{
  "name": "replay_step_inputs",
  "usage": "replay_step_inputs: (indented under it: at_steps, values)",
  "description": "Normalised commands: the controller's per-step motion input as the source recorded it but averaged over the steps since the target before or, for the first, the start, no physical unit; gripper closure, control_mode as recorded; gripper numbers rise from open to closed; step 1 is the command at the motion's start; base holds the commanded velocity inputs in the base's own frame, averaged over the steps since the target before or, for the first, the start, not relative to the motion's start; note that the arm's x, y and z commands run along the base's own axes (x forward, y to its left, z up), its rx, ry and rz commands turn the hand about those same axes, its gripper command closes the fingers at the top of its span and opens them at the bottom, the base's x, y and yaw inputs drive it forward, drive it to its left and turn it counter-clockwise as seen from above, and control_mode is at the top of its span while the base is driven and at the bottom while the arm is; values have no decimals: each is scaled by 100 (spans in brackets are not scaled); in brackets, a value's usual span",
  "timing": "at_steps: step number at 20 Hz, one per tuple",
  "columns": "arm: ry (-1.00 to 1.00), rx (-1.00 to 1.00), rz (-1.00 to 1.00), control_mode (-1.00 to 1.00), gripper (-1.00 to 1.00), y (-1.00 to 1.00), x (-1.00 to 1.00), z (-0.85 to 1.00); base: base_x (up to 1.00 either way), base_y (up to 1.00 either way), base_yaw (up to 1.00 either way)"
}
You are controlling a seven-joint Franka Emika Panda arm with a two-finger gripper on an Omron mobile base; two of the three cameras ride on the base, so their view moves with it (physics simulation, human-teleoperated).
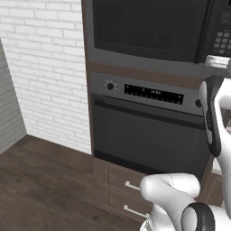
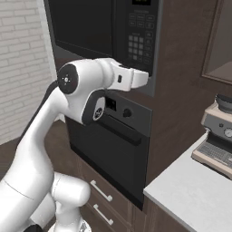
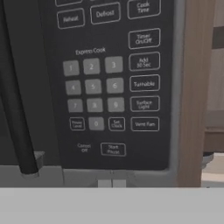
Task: Pick the mushroom from the sink and place it in the bowl. Then pick the bowl and place it in the microwave. Then close the microwave door and press the start button.
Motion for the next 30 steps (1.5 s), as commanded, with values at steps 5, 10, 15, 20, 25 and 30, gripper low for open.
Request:
replay_step_inputs:
  at_steps: [5, 10, 15, 20, 25, 30]
  values:
    - [1, 0, 0, -100, 100, -10, 18, 0, 0, 0, 0]
    - [0, 0, 0, -100, 100, -3, 19, 0, 0, 0, 0]
    - [0, 0, 0, -100, 100, -11, 7, 0, 0, 0, 0]
    - [0, 0, 0, -100, 100, -12, 3, 0, 0, 0, 0]
    - [0, 0, 0, -100, 100, 0, 2, 0, 0, 0, 0]
    - [0, 0, 0, -100, 100, 0, 1, 0, 0, 0, 0]
